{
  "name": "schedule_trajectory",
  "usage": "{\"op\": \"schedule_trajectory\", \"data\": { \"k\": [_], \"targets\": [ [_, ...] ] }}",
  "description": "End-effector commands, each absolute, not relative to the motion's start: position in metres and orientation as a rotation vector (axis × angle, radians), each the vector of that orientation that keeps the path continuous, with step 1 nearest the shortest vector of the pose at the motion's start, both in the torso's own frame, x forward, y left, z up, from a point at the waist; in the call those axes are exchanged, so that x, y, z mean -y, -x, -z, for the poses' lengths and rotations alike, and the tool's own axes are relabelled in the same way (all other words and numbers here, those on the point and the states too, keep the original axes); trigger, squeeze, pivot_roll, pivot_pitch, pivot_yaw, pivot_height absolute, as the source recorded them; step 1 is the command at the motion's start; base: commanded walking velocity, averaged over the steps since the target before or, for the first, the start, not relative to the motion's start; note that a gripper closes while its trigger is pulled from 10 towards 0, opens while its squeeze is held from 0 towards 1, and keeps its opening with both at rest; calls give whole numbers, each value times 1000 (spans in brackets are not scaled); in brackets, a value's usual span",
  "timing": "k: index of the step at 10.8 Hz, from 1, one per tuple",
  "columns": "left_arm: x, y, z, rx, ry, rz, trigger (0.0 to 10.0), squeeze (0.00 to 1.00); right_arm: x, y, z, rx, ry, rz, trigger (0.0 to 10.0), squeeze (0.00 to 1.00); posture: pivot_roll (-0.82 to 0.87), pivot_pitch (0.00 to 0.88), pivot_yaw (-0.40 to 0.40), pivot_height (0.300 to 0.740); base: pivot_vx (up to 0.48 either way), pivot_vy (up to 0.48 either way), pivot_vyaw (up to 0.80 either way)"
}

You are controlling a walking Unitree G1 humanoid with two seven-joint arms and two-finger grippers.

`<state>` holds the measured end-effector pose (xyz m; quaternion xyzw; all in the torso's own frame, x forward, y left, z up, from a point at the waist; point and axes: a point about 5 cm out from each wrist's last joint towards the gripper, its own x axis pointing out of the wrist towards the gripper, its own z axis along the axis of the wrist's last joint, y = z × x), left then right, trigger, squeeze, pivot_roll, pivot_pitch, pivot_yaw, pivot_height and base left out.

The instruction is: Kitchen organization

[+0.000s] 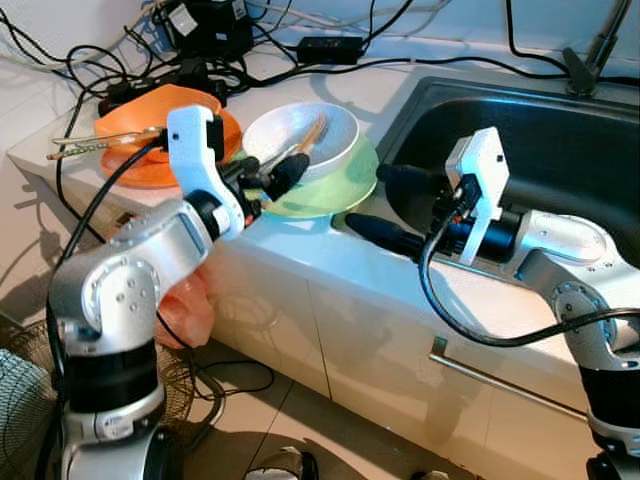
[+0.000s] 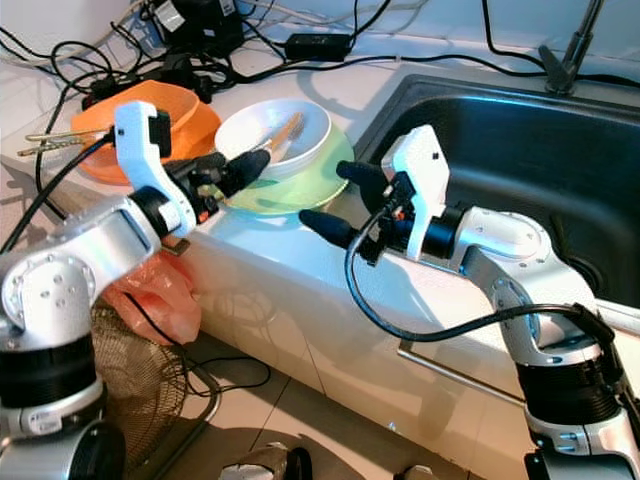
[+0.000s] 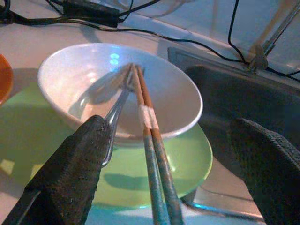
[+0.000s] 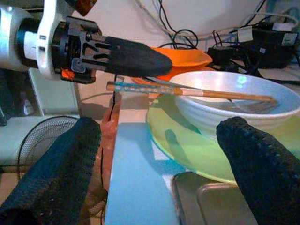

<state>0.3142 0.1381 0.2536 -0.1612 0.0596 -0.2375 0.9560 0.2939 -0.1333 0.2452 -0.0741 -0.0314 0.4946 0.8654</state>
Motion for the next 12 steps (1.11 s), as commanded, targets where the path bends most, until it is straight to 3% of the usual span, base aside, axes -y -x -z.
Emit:
{"op": "schedule_trajectory", "data": {
  "k": [1,6,9,12],
  "targets": [
    [-142,-316,-258,-126,325,482,10000,0,129,-289,-247,73,152,-1077,10000,0,121,115,140,740,0,0,0],
    [-131,-313,-278,-79,266,582,10000,0,126,-291,-245,83,148,-1064,10000,0,130,101,140,740,0,0,0],
    [-116,-303,-265,-124,284,639,10000,0,126,-290,-243,70,146,-1076,10000,0,127,101,140,740,0,0,0],
    [-120,-298,-257,-129,288,574,10000,0,135,-285,-239,33,159,-1096,10000,0,118,105,135,740,0,0,0]
  ]
}}
